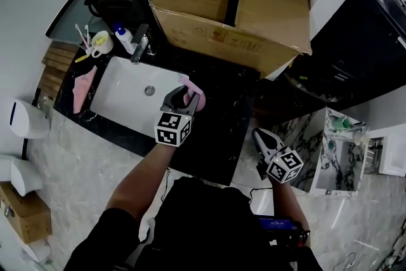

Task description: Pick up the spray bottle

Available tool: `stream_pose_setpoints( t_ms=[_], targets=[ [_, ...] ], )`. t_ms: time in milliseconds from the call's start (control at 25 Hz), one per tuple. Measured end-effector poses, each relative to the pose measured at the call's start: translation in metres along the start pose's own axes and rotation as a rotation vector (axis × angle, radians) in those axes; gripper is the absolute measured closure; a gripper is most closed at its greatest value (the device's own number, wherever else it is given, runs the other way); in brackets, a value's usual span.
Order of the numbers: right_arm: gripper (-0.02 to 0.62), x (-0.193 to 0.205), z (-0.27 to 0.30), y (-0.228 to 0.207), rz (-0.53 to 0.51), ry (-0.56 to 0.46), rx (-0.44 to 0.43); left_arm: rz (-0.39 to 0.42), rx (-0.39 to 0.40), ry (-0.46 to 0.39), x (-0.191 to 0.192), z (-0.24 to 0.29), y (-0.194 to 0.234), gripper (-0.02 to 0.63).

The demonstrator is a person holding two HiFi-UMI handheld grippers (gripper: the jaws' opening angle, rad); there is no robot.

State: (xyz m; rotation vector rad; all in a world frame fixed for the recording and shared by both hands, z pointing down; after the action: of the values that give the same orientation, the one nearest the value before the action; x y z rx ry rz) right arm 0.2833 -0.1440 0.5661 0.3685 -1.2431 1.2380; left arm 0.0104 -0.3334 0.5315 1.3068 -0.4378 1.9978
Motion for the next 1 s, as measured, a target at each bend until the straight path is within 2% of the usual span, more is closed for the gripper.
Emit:
stream_pose_setpoints(
  t_ms=[320, 1000],
  targets=[
    [0.569, 0.001, 0.002, -0.005, 0.01, -0.001, 0.003, 0.026, 0.001, -0.003, -0.001, -0.005, -0.005, 0.474],
    [0.569, -0.003, 0.005, -0.005, -0.006, -0.013, -0.067, -0.003, -0.025, -0.021, 0.002, -0.04, -0.023, 0.476]
  ],
)
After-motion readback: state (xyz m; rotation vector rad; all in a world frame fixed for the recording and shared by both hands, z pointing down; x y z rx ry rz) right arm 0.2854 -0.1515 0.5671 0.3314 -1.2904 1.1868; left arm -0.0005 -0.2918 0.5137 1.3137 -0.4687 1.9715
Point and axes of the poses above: the fingertips, and each gripper's own axes: z forward along the fingers, y to its left, x out of its underside, the point moved 9 cm from there along -z, backward along the fingers, and after that the axes turned 8 degrees about y, right-handed, at the moved point
